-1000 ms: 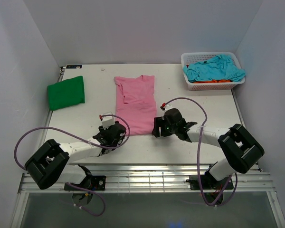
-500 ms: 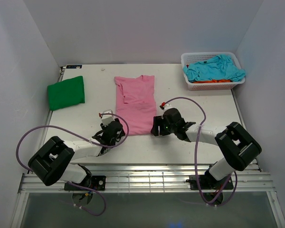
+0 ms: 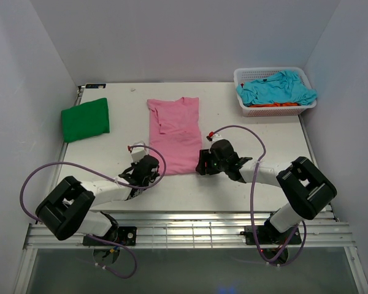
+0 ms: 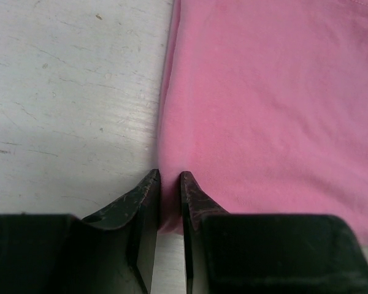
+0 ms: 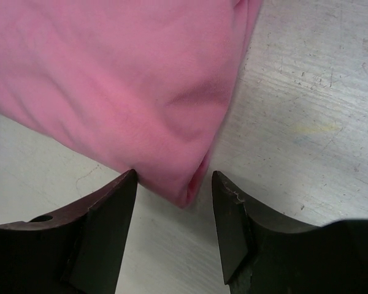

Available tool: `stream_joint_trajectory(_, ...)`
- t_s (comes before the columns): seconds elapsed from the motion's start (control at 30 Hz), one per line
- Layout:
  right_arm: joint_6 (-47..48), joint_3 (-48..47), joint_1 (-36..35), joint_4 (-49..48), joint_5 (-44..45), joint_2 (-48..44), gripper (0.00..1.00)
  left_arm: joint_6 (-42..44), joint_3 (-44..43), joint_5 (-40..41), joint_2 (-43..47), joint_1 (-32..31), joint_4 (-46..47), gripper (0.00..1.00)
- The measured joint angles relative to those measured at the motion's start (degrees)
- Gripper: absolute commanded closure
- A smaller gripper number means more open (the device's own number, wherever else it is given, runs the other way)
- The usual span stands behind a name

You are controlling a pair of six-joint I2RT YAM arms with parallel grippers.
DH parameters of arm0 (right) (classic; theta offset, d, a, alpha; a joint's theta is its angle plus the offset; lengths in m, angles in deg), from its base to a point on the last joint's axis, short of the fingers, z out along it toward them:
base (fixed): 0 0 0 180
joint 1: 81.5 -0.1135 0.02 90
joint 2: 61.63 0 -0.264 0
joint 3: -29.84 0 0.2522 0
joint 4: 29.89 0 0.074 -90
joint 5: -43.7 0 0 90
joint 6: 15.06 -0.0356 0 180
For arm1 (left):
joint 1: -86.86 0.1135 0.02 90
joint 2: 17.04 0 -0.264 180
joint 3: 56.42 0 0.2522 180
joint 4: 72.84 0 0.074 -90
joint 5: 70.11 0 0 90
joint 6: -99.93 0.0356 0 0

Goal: Fold and stack the t-shirts
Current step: Fold the tshirt

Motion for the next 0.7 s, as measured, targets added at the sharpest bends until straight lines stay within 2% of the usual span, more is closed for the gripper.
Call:
stream_joint_trajectory(0.2,-0.1,0.0,0.0,-1.5,0.0,0.9,0.49,-0.5,-0.4,-0.1,-0.2,0.0,-0.8,0.74)
stream_joint_trajectory(0.27,-0.1,0.0,0.0,-1.8,0.0,1.1,0.55,-0.5,-0.6,-0.2,-0.3,0.0,-0.9,0.82)
stream_joint_trajectory(0.43,-0.2,0.0,0.0,-2.2,-0.1,1.7,0.67,-0.6,-1.2,-0.7,-0.8,0.0,-1.6,0.9)
stream_joint_trajectory(0.57,-0.1,0.0,-0.2,-2.4,-0.7,2.3,0.88,-0.7,-2.6,-0.7,-1.6,0.0,-3.2,1.0)
stream_joint_trajectory(0.7,-0.3,0.0,-0.2,-2.6,-0.9,2.6,0.92,-1.2,-4.2,-0.8,-2.6,0.0,-4.9,1.0)
